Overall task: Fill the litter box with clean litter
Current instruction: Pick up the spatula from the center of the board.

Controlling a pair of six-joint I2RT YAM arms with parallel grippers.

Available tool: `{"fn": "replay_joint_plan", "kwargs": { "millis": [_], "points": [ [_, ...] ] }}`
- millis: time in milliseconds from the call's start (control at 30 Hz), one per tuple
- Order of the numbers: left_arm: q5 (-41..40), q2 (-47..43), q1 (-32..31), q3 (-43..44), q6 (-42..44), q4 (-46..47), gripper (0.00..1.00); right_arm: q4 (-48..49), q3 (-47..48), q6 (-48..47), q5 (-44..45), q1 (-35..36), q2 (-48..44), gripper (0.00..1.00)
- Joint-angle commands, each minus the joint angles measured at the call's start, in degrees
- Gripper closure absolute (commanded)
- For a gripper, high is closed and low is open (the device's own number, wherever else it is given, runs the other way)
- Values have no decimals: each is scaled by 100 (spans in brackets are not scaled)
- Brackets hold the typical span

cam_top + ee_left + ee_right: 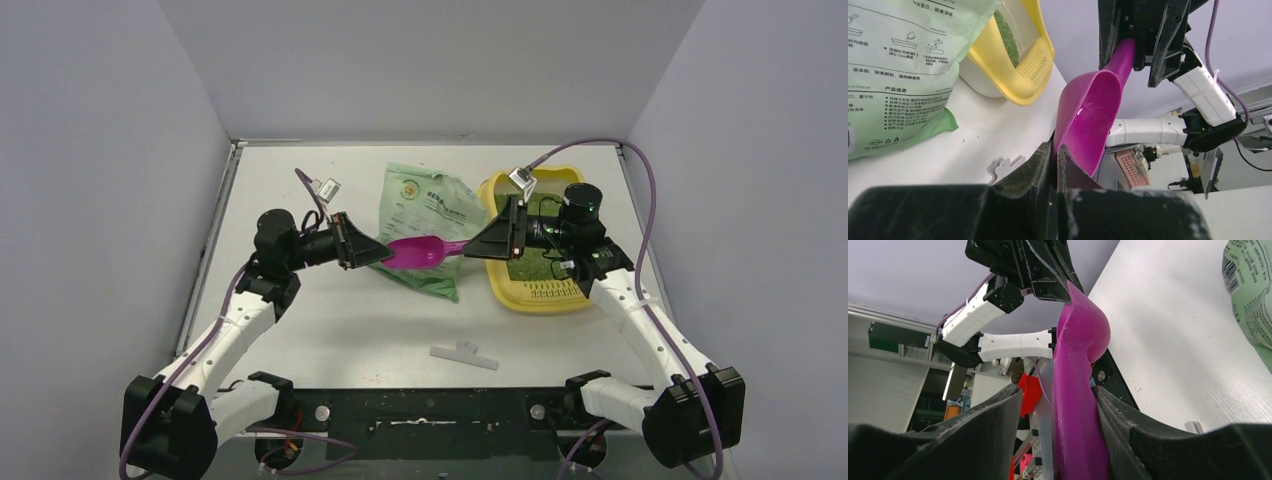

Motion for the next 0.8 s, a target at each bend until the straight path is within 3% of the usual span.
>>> {"fn": "replay_joint_plan", "kwargs": {
  "millis": [0, 233, 300, 400, 533, 700, 767],
  "points": [
    [558, 68, -2, 341, 280, -148, 100, -387, 360, -389, -57, -115, -103, 47],
    [491, 90, 3, 514, 441, -459, 100, -232, 397, -236, -235, -127, -112, 65],
    [422, 106, 7, 604, 517, -582, 100, -221, 416, -183, -263, -100, -169, 63],
    [257, 66, 16, 648, 524, -585, 100, -229, 408, -158, -219, -5, -273, 46],
    [168, 29, 15, 633, 458, -444, 100, -205, 329, -70, -142, 127, -277, 46],
    [177, 32, 16, 531, 333, -218, 100, -167, 314, -43, -121, 183, -290, 60],
    [133, 14, 17, 479, 256, -61, 100, -167, 320, -40, -127, 193, -271, 53]
  ]
}}
